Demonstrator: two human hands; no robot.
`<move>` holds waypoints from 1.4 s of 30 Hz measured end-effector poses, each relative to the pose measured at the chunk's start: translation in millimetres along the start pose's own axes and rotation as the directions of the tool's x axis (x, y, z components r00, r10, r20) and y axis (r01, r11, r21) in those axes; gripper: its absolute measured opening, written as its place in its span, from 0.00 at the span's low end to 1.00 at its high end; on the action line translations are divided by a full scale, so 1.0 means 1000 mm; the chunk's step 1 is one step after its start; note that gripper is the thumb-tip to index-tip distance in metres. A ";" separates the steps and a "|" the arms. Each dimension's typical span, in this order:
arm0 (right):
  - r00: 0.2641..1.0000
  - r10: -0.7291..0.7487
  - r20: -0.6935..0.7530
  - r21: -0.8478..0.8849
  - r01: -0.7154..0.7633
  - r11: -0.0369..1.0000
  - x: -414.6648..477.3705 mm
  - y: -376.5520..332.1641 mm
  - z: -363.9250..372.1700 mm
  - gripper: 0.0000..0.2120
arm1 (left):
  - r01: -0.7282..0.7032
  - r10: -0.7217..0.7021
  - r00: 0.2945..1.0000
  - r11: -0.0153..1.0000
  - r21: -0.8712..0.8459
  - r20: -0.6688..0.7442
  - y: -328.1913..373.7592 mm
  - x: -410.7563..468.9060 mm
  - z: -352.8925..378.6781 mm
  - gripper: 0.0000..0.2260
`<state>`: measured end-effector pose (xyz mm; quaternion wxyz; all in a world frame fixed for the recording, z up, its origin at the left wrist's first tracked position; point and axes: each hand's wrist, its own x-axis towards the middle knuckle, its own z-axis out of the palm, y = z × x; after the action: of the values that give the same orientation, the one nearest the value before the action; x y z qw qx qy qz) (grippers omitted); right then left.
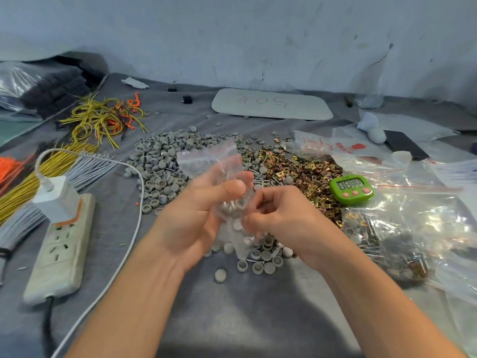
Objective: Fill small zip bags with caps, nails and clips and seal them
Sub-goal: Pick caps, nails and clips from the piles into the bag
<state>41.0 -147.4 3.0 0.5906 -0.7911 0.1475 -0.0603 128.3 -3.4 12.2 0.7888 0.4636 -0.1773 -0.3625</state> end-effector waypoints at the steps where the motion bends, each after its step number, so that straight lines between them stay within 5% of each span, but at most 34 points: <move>1: 0.999 0.029 0.038 -0.036 -0.028 0.999 0.001 0.002 -0.002 0.09 | -0.007 0.008 1.000 1.000 0.008 -0.006 0.000 0.001 0.000 0.18; 4: 0.982 0.006 -0.190 -0.134 -0.033 0.990 0.014 0.012 -0.015 0.05 | -0.062 0.068 0.991 0.997 0.052 -0.112 0.000 0.005 -0.005 0.17; 7: 0.830 -0.172 -0.530 -0.451 -0.104 0.887 0.031 0.023 -0.034 0.07 | -0.140 0.221 0.944 0.940 0.310 -0.245 -0.005 0.009 -0.006 0.21; 10: 0.872 -0.099 -0.479 -0.580 -0.230 0.782 0.046 0.033 -0.042 0.11 | -0.186 0.410 0.868 0.792 0.581 -0.281 -0.008 0.007 -0.011 0.17; 13: 0.929 -0.096 -0.356 -0.733 -0.214 0.645 0.056 0.033 -0.038 0.13 | -0.171 0.580 0.799 0.472 0.865 -0.158 -0.010 0.003 -0.015 0.19; 17: 0.938 -0.170 -0.303 -0.815 -0.163 0.557 0.060 0.032 -0.035 0.05 | -0.076 0.633 0.766 0.262 0.962 -0.111 -0.011 0.004 -0.012 0.25; 22: 0.956 -0.182 -0.232 -0.850 -0.108 0.516 0.056 0.032 -0.027 0.07 | -0.052 0.592 0.799 0.242 0.969 -0.105 -0.015 0.002 -0.014 0.28; 31: 0.962 -0.112 -0.248 -0.932 -0.206 0.299 0.048 0.028 -0.024 0.09 | -0.108 0.525 0.841 0.401 0.910 -0.132 -0.018 0.005 -0.013 0.25; 37: 0.894 -0.174 -0.413 -0.740 -0.218 0.637 0.041 0.017 -0.021 0.06 | -0.099 0.492 0.851 0.497 0.862 -0.186 -0.015 0.005 -0.010 0.21; 42: 0.853 -0.099 -0.513 -0.623 -0.290 0.726 0.038 0.016 -0.021 0.04 | -0.066 0.465 0.858 0.517 0.853 -0.215 -0.017 0.007 -0.008 0.19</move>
<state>68.9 -182.6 -8.9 0.2000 -0.8964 0.3530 -0.1784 131.1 -8.5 -6.9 0.5451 0.8084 -0.2223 0.0001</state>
